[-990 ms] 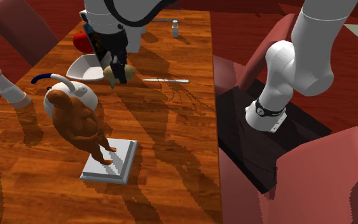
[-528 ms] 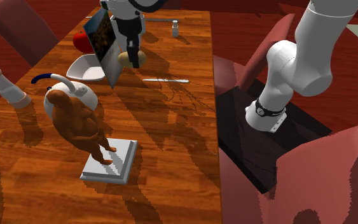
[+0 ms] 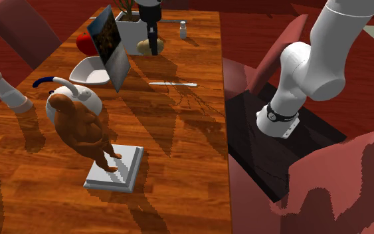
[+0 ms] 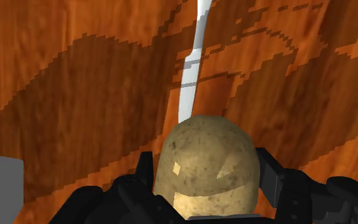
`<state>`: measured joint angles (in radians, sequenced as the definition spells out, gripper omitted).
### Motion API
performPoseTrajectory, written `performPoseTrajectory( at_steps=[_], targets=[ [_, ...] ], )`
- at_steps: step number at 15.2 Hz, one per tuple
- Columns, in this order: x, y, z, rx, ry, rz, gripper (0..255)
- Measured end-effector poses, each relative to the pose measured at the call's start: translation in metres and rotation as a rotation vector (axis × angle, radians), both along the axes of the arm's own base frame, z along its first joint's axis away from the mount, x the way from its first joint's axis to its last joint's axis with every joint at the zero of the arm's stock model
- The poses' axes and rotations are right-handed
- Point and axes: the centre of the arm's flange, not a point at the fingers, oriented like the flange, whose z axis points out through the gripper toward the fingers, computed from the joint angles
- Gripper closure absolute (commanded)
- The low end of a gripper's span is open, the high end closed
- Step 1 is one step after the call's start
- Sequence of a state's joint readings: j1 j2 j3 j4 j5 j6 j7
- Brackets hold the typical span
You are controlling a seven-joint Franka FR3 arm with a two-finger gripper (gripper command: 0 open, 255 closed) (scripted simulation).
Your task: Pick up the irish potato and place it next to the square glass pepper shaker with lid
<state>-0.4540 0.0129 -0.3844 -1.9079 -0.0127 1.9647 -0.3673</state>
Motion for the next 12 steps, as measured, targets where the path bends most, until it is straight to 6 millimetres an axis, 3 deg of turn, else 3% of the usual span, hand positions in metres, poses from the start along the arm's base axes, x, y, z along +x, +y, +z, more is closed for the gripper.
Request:
performPoseTrajectory(
  at_steps=[12],
  targets=[
    [-0.129, -0.095, -0.001, 0.001, 0.0, 0.0, 255]
  ],
)
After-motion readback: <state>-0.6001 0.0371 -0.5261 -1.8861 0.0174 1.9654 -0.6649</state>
